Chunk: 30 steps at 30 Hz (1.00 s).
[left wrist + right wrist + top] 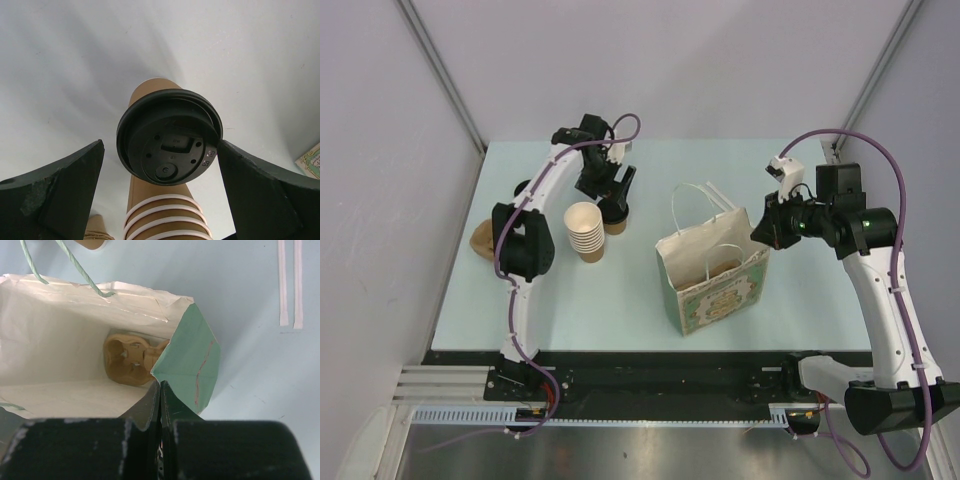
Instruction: Pack the takeout coffee
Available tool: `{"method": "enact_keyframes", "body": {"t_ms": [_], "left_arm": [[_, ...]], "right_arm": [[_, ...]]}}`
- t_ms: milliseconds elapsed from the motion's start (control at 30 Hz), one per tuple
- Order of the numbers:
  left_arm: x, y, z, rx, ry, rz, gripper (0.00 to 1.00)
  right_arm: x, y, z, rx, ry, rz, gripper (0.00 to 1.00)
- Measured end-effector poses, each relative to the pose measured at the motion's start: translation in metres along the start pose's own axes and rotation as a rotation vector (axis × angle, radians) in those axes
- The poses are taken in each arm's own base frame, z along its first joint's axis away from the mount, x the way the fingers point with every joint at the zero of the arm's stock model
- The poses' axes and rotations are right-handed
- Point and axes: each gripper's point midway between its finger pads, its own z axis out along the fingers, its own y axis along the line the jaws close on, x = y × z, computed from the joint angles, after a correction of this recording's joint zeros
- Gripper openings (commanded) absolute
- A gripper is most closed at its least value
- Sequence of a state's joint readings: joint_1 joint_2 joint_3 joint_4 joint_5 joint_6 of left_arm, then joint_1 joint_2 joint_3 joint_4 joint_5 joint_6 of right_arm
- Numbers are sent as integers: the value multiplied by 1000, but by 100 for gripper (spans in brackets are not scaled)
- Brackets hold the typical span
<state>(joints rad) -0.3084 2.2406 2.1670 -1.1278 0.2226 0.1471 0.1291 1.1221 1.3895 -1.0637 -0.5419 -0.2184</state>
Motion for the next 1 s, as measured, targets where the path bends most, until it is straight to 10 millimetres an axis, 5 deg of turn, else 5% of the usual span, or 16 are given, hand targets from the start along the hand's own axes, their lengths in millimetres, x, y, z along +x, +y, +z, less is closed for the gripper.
{"method": "enact_keyframes", "body": {"t_ms": [1000], "left_arm": [[-1, 4, 4, 42, -20, -29, 99]], "right_arm": [[-5, -3, 6, -8, -8, 4, 0]]}}
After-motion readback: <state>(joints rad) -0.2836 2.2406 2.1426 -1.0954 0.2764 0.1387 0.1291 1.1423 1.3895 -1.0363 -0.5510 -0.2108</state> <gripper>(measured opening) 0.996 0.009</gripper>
